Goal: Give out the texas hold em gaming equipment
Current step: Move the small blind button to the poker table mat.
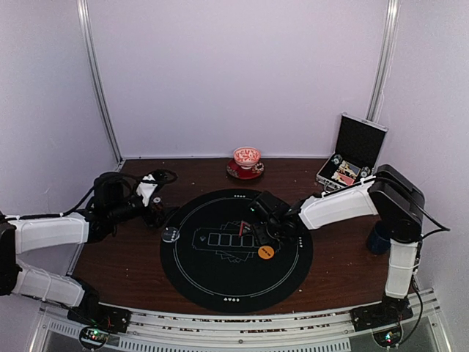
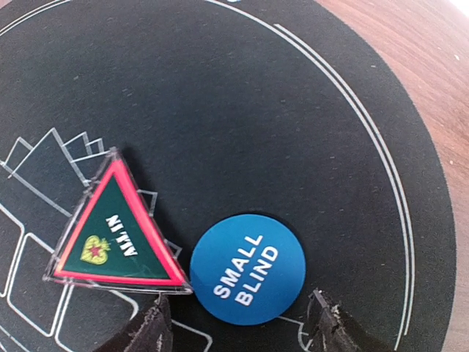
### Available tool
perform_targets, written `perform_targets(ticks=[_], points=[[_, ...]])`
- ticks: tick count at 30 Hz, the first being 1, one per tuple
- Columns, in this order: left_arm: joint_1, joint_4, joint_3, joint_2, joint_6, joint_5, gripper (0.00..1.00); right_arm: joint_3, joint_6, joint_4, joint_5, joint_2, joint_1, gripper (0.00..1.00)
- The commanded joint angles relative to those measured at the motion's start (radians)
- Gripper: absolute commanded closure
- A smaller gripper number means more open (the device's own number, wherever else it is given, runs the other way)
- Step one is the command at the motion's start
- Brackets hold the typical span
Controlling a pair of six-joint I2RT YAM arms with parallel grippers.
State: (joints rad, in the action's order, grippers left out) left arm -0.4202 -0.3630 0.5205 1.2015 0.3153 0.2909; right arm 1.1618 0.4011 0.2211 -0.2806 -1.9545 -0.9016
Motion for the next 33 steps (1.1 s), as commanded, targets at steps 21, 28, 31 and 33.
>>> perform_targets(ticks=[21,28,31,33], points=[[0.003,-0.080,-0.013,0.010,0.006,-0.002,0.02,0.048,0.025,0.007,0.088,-0.087,0.088,0.36],[0.004,-0.084,-0.015,0.008,0.007,-0.004,0.02,0.035,0.059,0.001,0.122,-0.093,0.107,0.33],[0.003,-0.087,-0.018,0.005,0.008,-0.003,0.02,0.028,0.065,0.001,0.132,-0.094,0.110,0.36],[0.003,-0.089,-0.019,0.006,0.010,-0.003,0.02,0.026,0.070,0.007,0.128,-0.097,0.108,0.37]])
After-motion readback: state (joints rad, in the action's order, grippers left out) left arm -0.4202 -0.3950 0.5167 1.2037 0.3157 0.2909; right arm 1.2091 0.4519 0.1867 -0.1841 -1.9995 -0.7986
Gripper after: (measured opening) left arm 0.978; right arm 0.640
